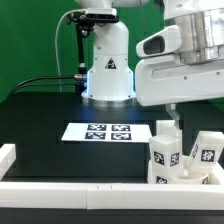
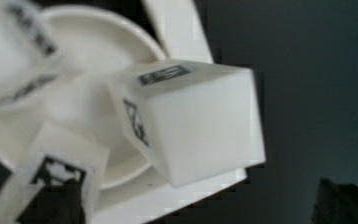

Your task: Assemble stool

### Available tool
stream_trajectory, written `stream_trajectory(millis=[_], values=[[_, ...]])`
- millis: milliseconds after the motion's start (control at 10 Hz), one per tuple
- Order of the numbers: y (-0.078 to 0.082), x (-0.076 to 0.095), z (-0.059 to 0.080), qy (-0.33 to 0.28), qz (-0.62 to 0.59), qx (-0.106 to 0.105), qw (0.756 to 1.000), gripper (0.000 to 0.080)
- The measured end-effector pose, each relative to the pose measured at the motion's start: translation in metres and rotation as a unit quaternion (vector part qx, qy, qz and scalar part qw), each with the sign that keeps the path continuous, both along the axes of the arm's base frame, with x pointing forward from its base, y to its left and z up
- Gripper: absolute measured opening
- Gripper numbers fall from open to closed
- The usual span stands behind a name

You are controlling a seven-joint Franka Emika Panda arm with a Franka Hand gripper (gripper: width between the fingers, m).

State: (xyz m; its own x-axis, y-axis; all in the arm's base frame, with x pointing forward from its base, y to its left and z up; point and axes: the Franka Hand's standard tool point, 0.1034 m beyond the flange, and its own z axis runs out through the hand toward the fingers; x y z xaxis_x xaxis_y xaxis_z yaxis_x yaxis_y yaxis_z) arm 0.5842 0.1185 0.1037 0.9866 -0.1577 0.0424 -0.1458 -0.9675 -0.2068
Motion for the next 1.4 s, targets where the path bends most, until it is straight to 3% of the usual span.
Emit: stream_trajectory(millis=[400, 500, 600, 700, 1100, 1200, 1400], values=[[-0.006, 0.001, -0.001, -0.020, 0.107, -0.021, 0.994, 0.0649], [-0.006, 0.001, -0.001, -0.028, 0.172, -0.035, 0.984, 0.0649], [-0.002, -0.004, -0.004, -0.028, 0.294, -0.052, 0.954, 0.0649], [0.003, -0.006, -0.008, -0.007, 0.364, -0.052, 0.930, 0.0649], [-0.005, -0.003, -0.009, -0.030, 0.465, -0.068, 0.882, 0.0649], [-0.006, -0.003, -0.009, -0.034, 0.515, -0.077, 0.853, 0.0649], [0.012, -0.005, -0.008, -0.042, 0.663, -0.105, 0.740, 0.0649]])
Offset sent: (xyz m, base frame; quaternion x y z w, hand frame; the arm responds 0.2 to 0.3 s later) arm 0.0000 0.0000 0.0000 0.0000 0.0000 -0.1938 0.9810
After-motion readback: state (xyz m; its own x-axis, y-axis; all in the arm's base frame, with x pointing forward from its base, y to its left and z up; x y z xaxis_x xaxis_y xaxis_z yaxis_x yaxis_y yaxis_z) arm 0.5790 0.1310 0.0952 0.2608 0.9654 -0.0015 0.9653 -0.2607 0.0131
